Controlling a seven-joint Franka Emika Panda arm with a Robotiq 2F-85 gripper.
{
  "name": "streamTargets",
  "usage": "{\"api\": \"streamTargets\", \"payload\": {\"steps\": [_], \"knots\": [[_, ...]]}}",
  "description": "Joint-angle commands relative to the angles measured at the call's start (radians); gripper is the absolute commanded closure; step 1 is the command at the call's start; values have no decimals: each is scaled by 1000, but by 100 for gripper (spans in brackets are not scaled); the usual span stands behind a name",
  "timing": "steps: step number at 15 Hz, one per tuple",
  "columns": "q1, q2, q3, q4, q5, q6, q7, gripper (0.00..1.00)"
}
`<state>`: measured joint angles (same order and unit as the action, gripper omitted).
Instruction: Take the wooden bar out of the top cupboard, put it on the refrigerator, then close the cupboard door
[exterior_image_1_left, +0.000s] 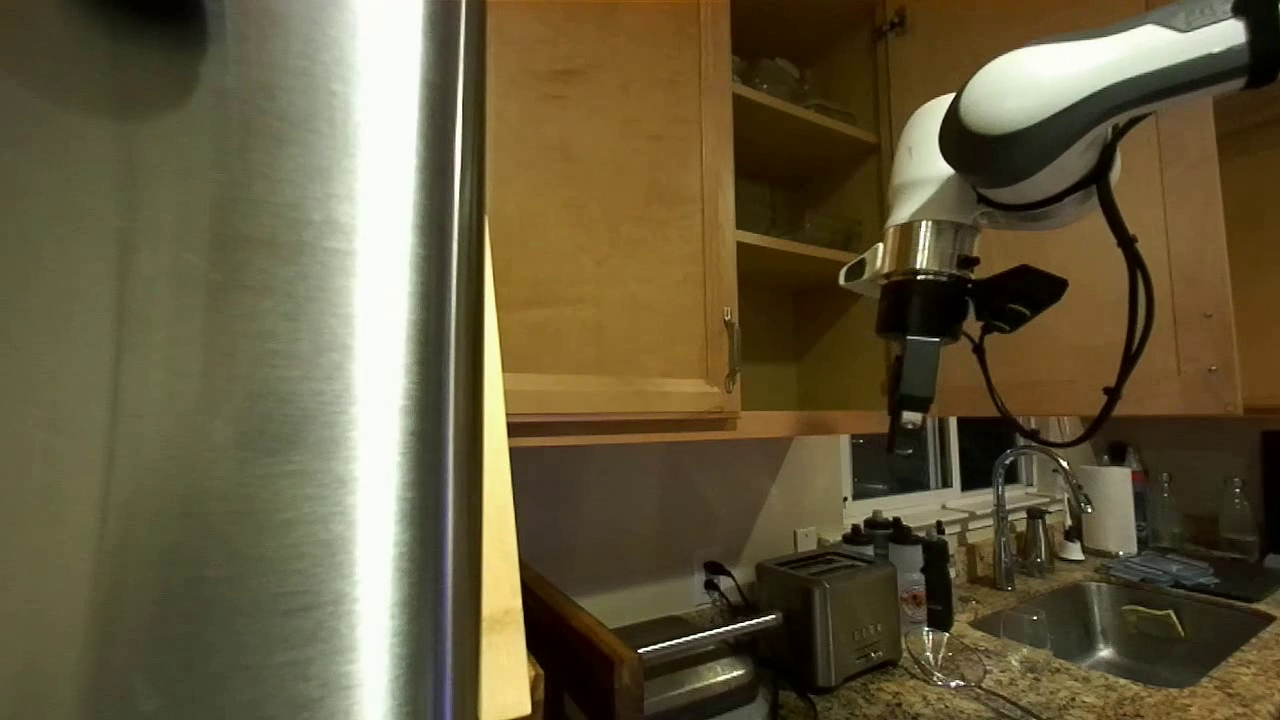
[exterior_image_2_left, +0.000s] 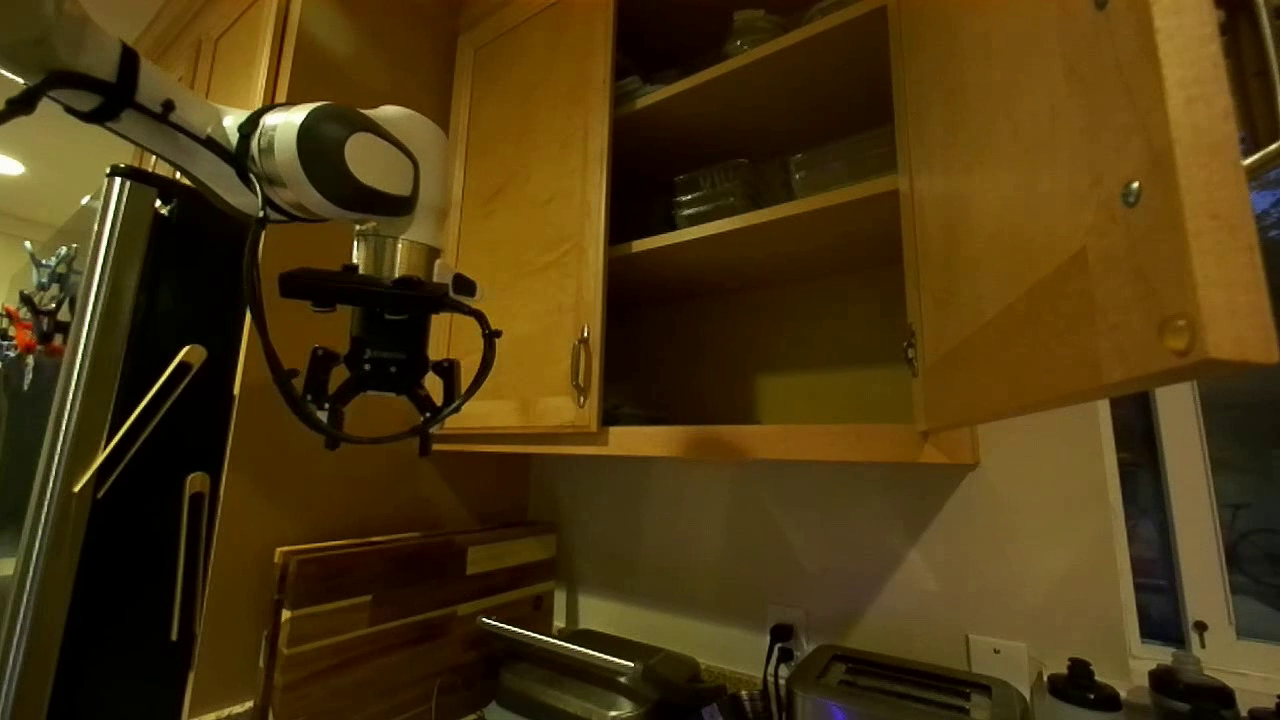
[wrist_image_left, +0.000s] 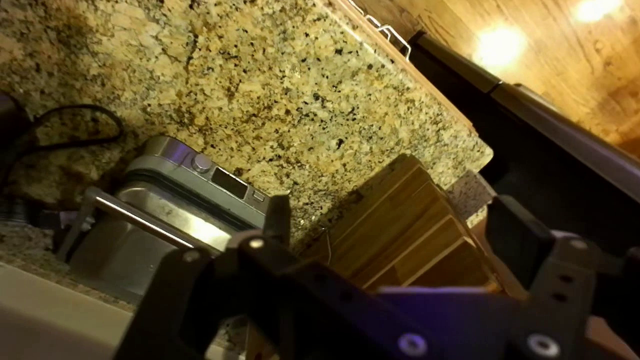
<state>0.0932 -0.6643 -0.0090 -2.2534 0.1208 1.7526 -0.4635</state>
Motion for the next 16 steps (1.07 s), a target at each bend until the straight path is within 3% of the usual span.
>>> {"api": "streamTargets", "payload": {"steps": [1, 5, 6, 7, 12, 14, 16], "knots": [[-21, -112, 0, -130, -9, 109, 144, 0], [-67, -191, 24, -210, -71, 182, 283, 0], [-56, -216, 22, -228, -81, 206, 268, 0], [-29, -123, -5, -150, -62, 150, 235, 0], [-29, -181, 3, -191, -74, 171, 254, 0], [-94, -161, 44, -193, -98, 225, 384, 0], [-122, -144, 40, -184, -112, 247, 452, 0]]}}
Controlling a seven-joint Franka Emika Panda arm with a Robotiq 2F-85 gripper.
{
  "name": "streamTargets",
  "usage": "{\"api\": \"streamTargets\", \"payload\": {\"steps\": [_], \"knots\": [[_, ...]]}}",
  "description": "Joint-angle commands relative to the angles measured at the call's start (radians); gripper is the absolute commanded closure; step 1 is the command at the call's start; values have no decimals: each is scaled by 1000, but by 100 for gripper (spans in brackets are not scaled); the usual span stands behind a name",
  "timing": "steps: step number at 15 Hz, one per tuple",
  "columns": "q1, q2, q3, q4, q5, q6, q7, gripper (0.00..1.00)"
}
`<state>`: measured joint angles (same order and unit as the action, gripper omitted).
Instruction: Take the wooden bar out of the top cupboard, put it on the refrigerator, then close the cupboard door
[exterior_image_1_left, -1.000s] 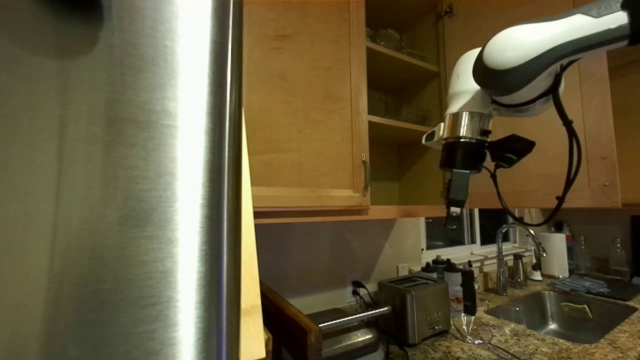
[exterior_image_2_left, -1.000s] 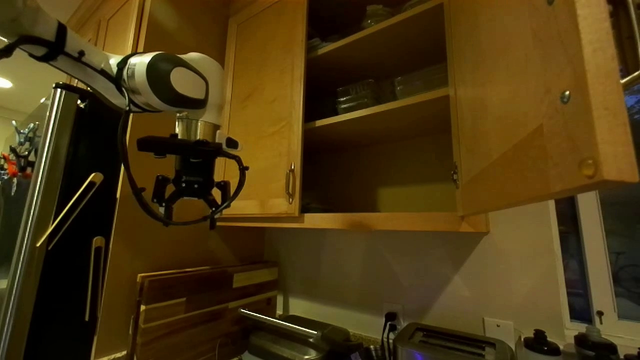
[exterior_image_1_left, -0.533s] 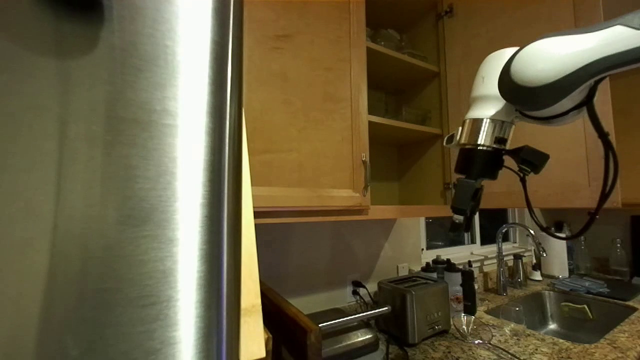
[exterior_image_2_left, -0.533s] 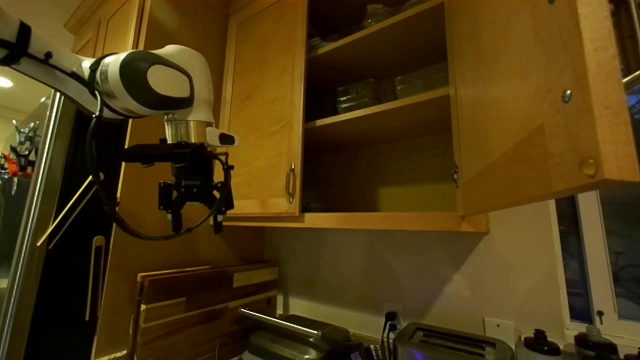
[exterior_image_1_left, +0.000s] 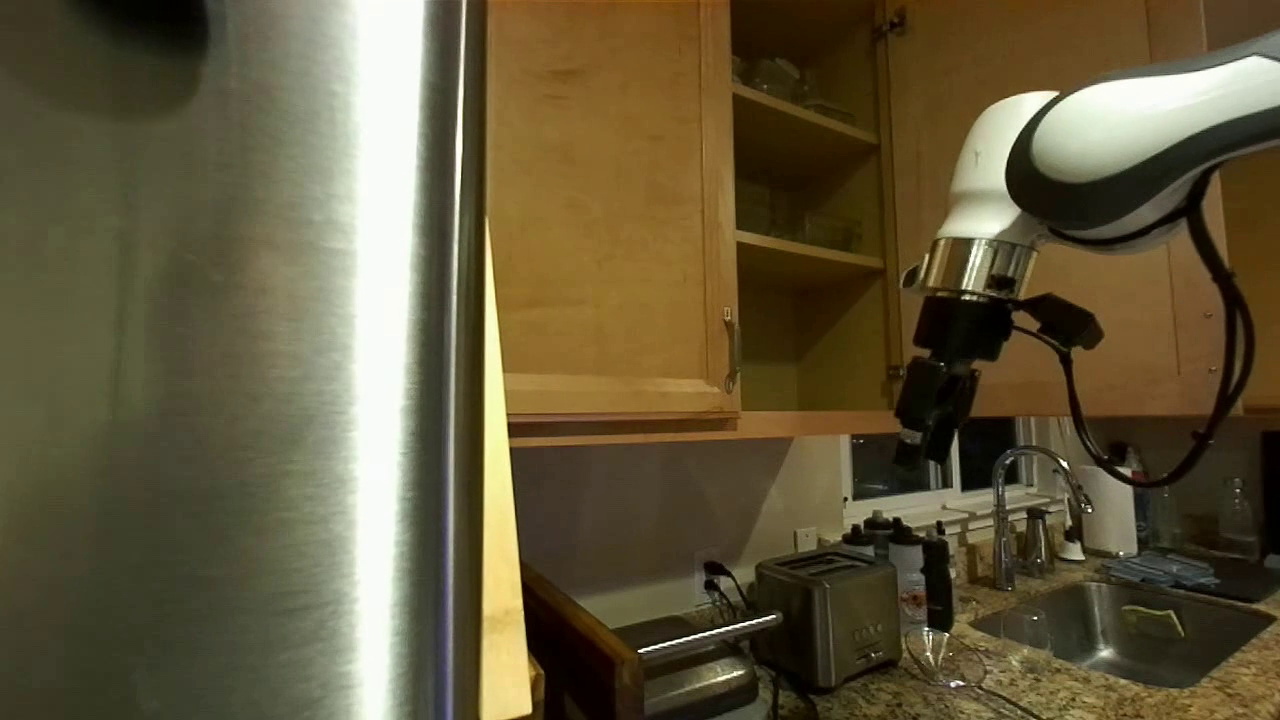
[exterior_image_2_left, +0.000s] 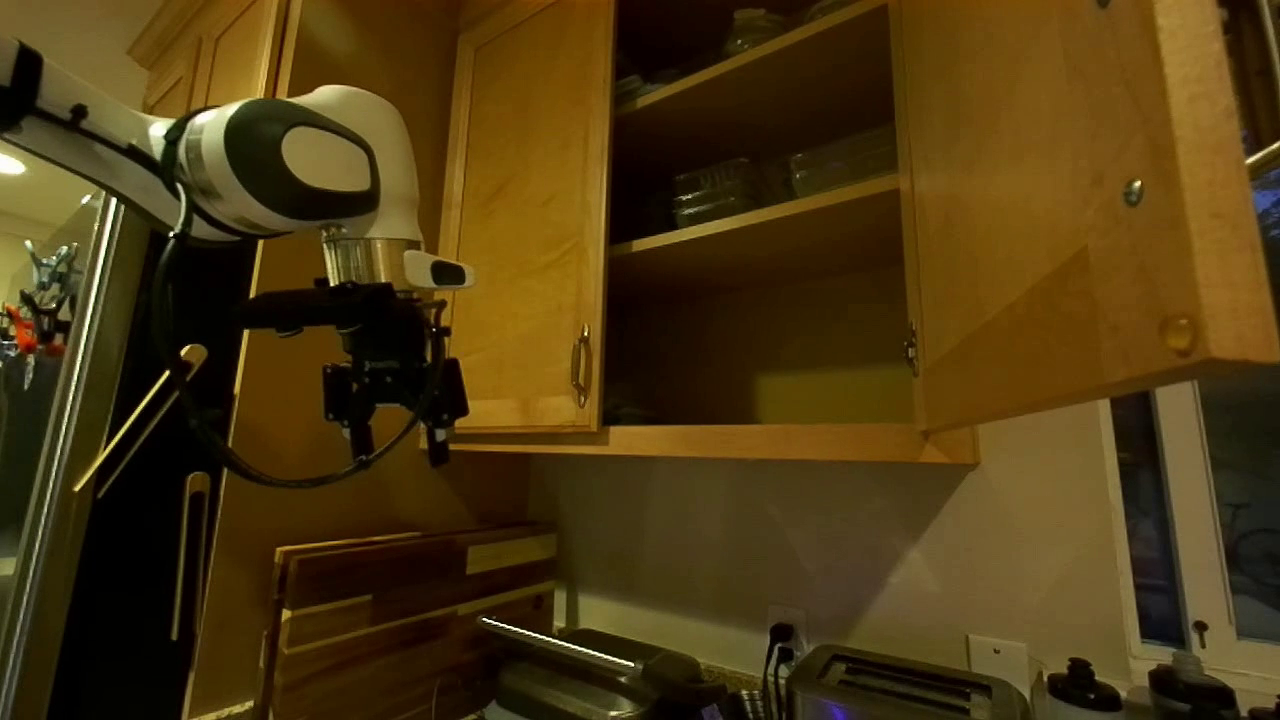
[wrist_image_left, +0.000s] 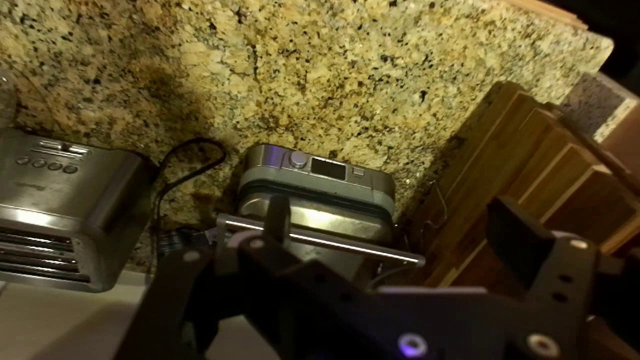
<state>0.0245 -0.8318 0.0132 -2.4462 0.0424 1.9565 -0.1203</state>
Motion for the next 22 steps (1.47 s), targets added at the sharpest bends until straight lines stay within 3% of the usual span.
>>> {"api": "streamTargets", "payload": {"steps": [1, 11, 16, 17, 22], "knots": [[-74, 27, 13, 10, -46, 54, 137, 0], [-320, 5, -33, 0, -196, 46, 395, 0], [-418, 10, -41, -10, -197, 53, 562, 0], [-380, 29, -56, 12, -194, 44, 489, 0], [-398, 29, -53, 11, -192, 44, 540, 0]]}}
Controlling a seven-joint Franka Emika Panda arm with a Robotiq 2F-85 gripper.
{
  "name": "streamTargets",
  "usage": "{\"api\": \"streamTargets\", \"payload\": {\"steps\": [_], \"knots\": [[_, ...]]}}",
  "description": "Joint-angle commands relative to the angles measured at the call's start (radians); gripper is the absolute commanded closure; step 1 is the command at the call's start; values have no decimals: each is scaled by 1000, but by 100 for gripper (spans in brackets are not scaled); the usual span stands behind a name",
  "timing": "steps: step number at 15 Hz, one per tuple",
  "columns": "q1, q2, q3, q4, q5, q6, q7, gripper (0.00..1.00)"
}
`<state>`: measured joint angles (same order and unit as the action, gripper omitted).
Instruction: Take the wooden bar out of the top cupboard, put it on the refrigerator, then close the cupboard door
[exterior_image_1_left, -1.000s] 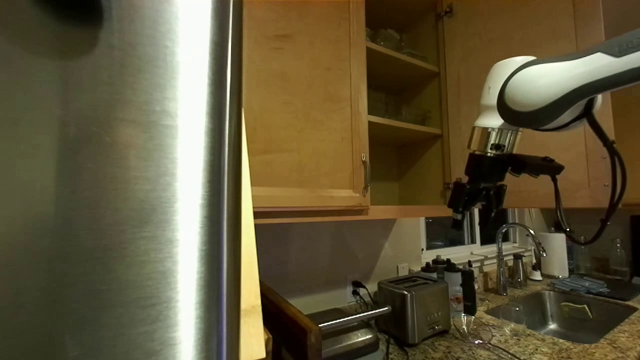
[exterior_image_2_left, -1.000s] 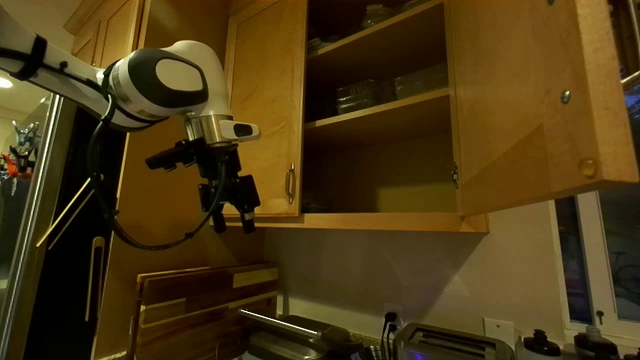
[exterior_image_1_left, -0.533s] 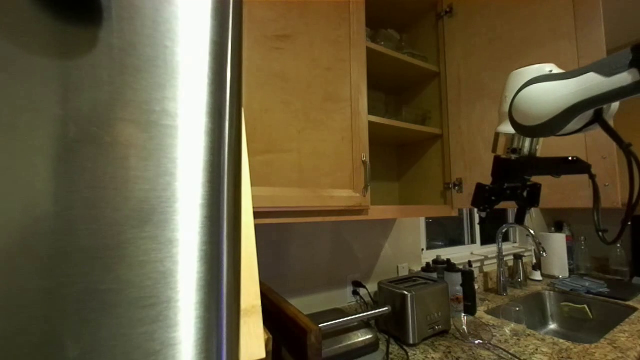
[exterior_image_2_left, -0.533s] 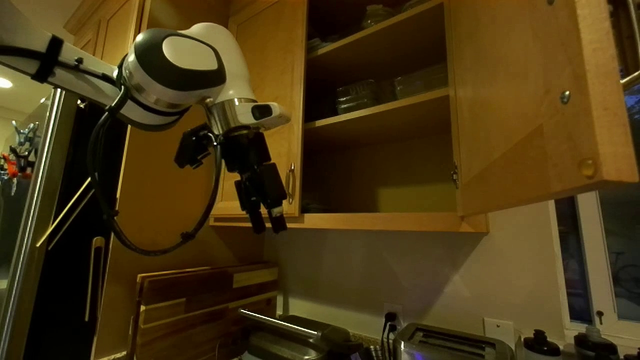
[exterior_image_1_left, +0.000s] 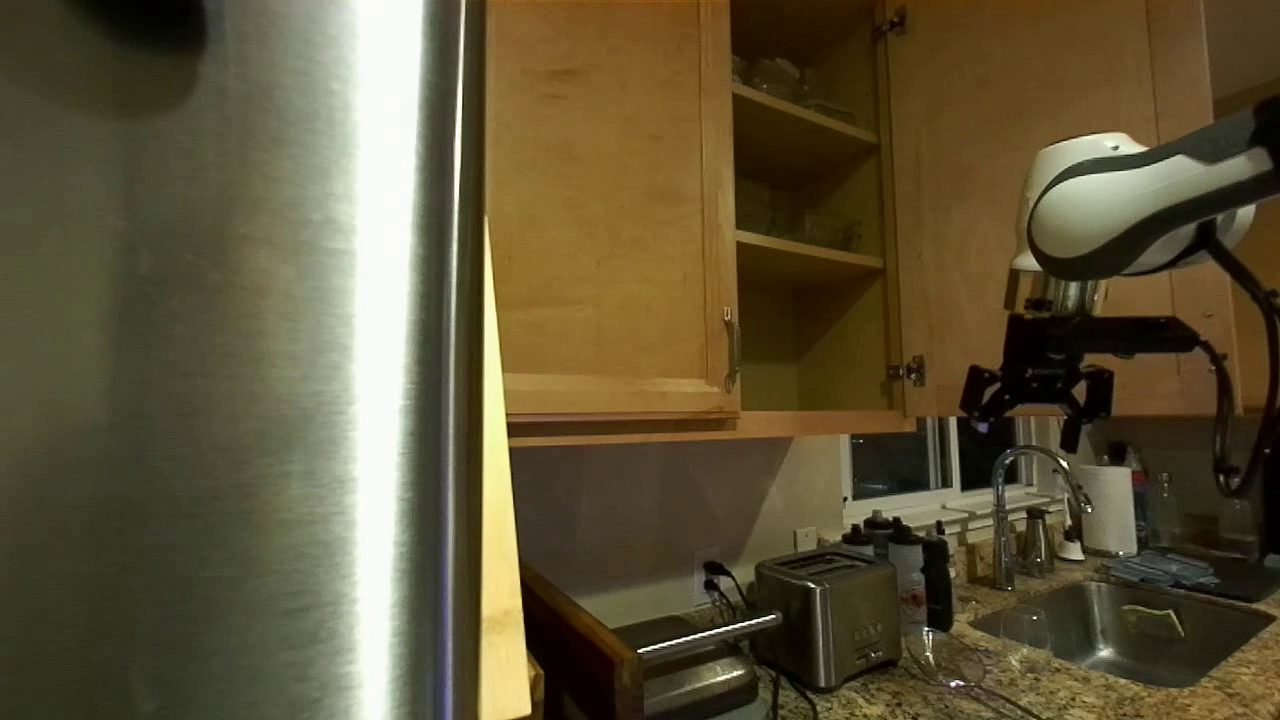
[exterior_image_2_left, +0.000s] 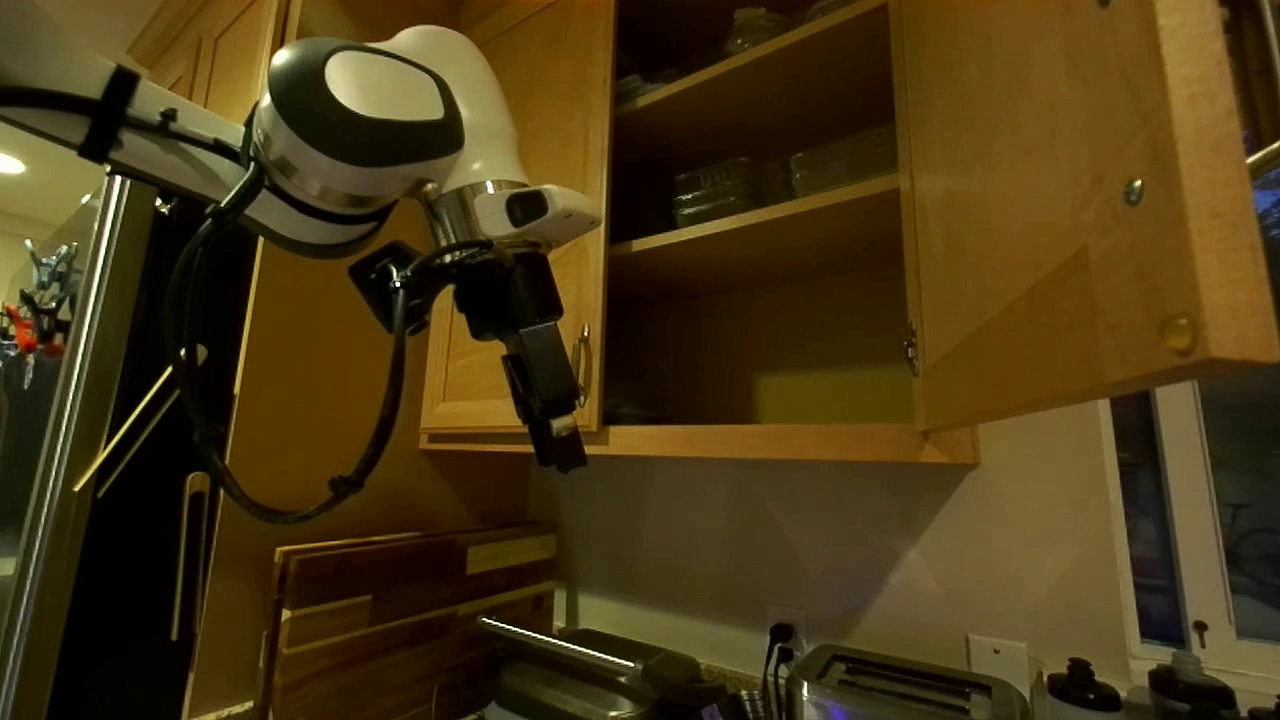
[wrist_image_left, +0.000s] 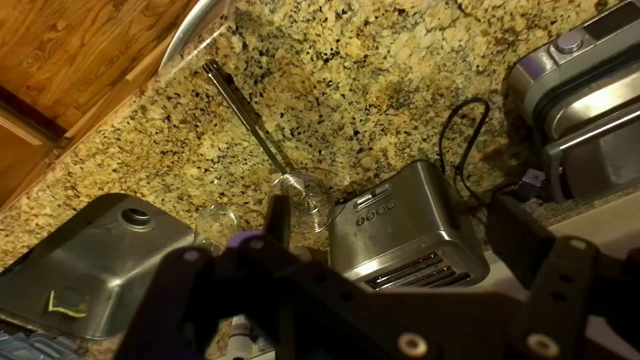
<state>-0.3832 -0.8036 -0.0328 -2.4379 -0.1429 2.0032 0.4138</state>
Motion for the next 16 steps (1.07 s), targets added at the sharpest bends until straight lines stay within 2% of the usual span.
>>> {"api": "streamTargets", "payload": {"steps": [1, 4, 8, 11, 16], "knots": [[10, 1, -7, 2, -7, -3, 6, 0], [-2, -10, -32, -6, -56, 12, -56, 0], [-24, -28, -129, 0, -170, 8, -192, 0], [-33, -36, -195, 12, -185, 9, -243, 0], [-72, -35, -230, 13, -233, 36, -264, 0]]}}
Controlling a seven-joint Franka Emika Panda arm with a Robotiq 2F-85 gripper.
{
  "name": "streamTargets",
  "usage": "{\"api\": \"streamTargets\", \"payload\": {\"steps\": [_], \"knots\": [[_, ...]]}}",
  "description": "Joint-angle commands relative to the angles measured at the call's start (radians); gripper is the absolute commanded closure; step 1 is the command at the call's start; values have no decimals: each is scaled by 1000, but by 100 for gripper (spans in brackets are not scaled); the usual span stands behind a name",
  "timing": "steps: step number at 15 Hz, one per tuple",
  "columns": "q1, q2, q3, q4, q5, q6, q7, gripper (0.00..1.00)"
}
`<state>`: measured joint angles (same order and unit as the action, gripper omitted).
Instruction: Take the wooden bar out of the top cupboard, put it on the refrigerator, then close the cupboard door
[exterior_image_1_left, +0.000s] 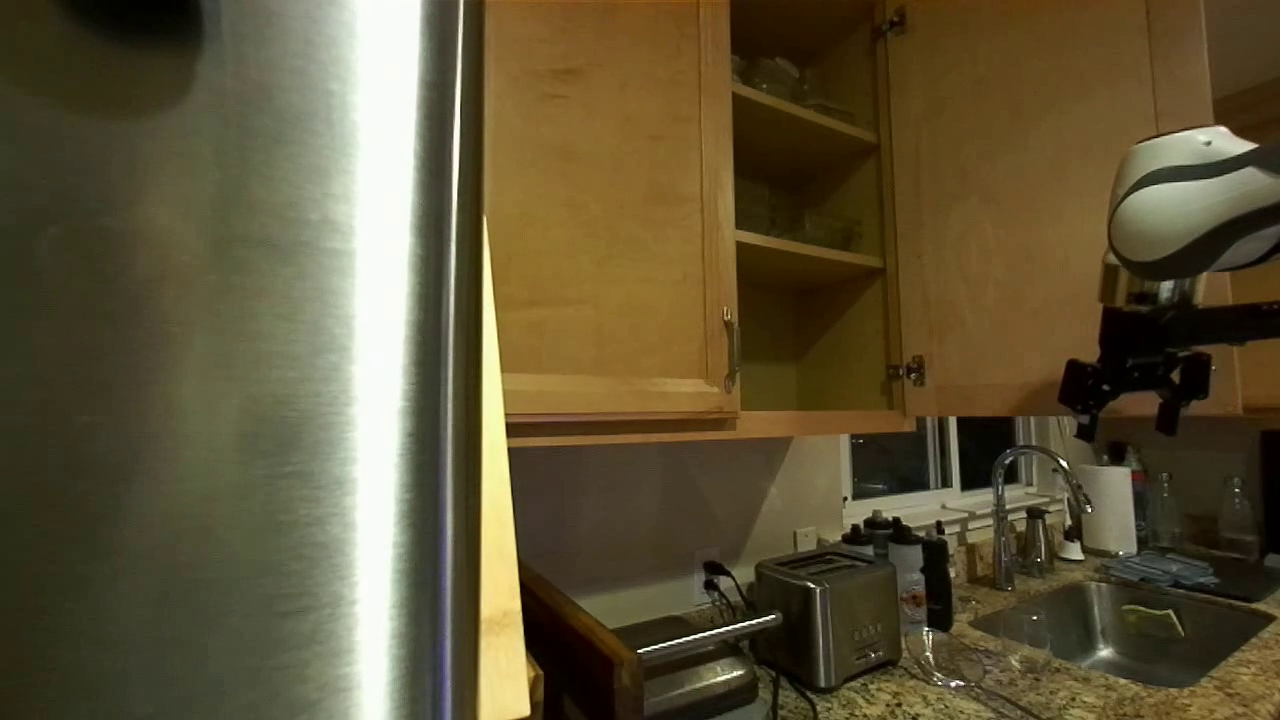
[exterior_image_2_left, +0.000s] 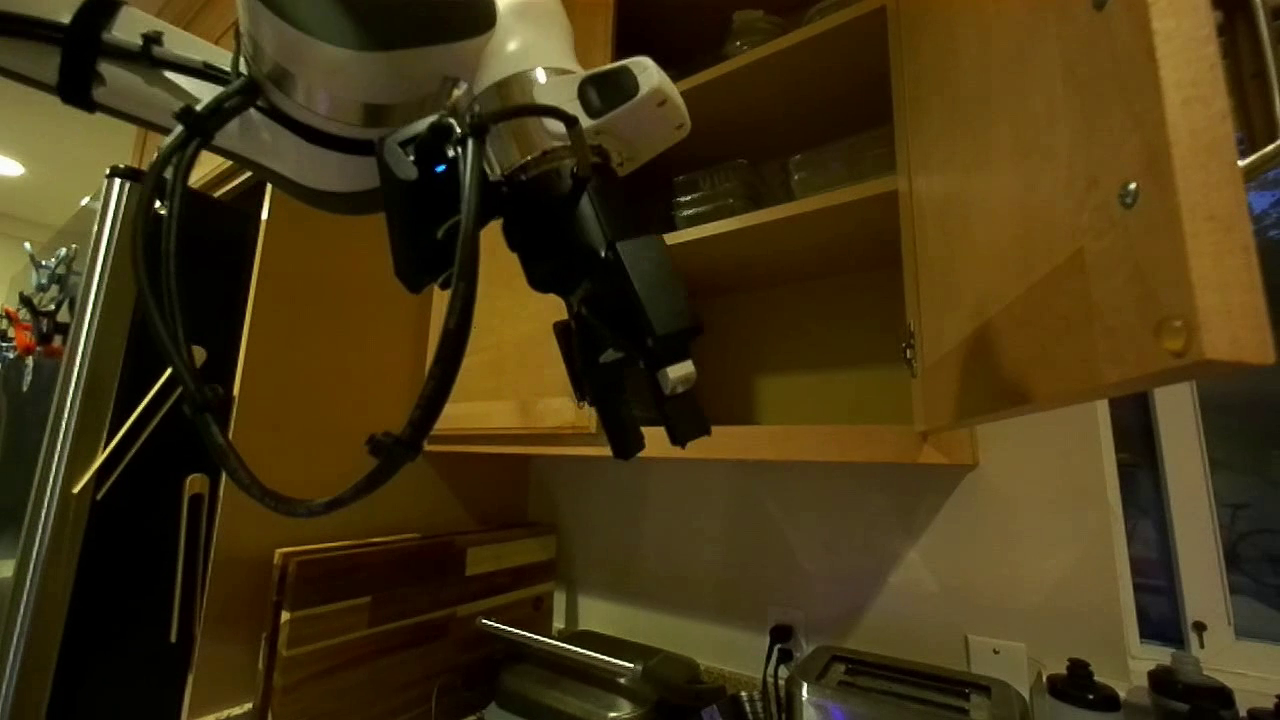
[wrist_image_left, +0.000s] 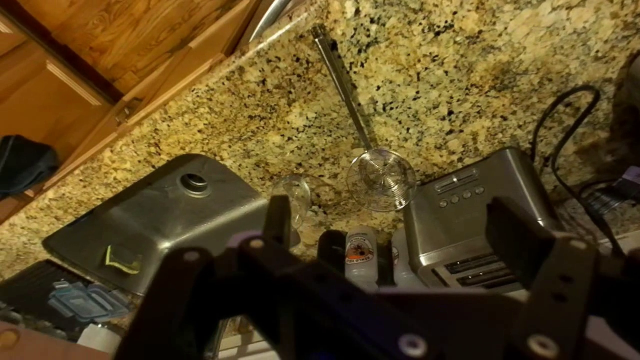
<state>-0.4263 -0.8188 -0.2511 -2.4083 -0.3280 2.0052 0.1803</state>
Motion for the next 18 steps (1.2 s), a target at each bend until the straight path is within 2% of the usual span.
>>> {"api": "streamTargets", "payload": {"steps": [1, 5, 6, 12, 18], "knots": [[-37, -15, -20, -17, -66, 42, -41, 0], [-51, -7, -60, -18, -99, 72, -66, 0], [-37, 5, -45, 3, -69, 29, -54, 0], [-42, 6, -55, 3, -73, 39, -60, 0], [-74, 12, -141, 28, -148, 55, -185, 0]]}}
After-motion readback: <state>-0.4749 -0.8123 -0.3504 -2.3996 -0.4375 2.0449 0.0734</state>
